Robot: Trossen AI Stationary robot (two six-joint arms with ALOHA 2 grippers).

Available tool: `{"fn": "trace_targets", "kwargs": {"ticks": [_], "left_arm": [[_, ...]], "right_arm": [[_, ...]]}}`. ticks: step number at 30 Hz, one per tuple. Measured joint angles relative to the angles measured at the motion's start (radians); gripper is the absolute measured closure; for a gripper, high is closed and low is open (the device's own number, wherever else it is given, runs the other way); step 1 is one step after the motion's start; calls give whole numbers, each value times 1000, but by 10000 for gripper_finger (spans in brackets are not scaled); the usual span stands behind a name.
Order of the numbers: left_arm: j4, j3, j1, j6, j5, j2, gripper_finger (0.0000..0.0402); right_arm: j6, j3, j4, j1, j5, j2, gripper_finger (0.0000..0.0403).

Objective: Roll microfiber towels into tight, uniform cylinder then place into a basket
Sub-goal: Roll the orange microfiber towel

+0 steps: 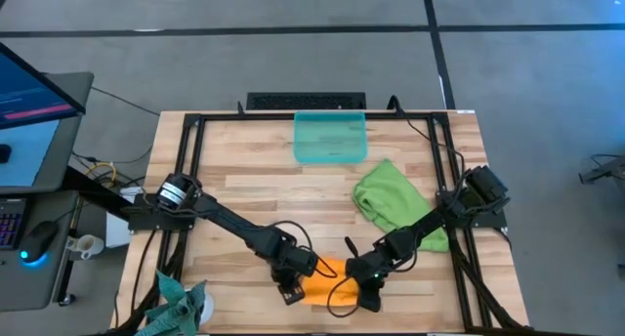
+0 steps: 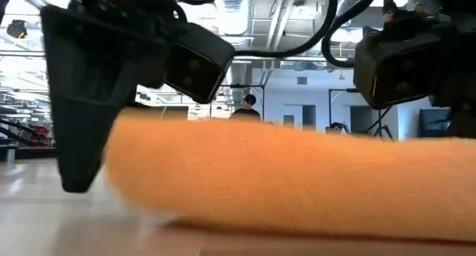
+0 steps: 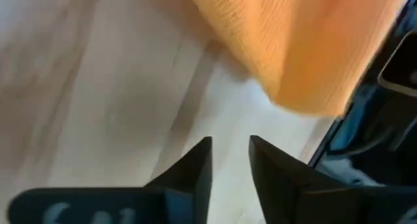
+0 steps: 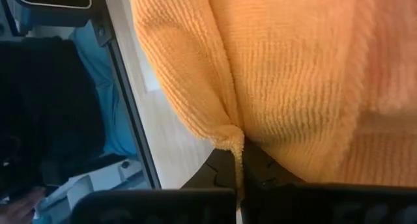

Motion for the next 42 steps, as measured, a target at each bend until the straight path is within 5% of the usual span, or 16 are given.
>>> {"fn": "trace_targets", "kwargs": {"ticks": [11, 19, 34, 42], "left_arm": [[-17, 1, -97, 324, -201, -44, 289], [280, 5, -243, 514, -308, -46, 306], [328, 4, -158, 534, -273, 26, 340], [277, 4, -142, 488, -432, 25, 341]], "right_arm": [[-15, 0, -2, -3, 25, 0, 394], [-17, 0, -3, -15, 30, 0, 393], [-5, 0, -3, -18, 33, 0, 393], [-8, 0, -3, -17, 34, 0, 393]]}}
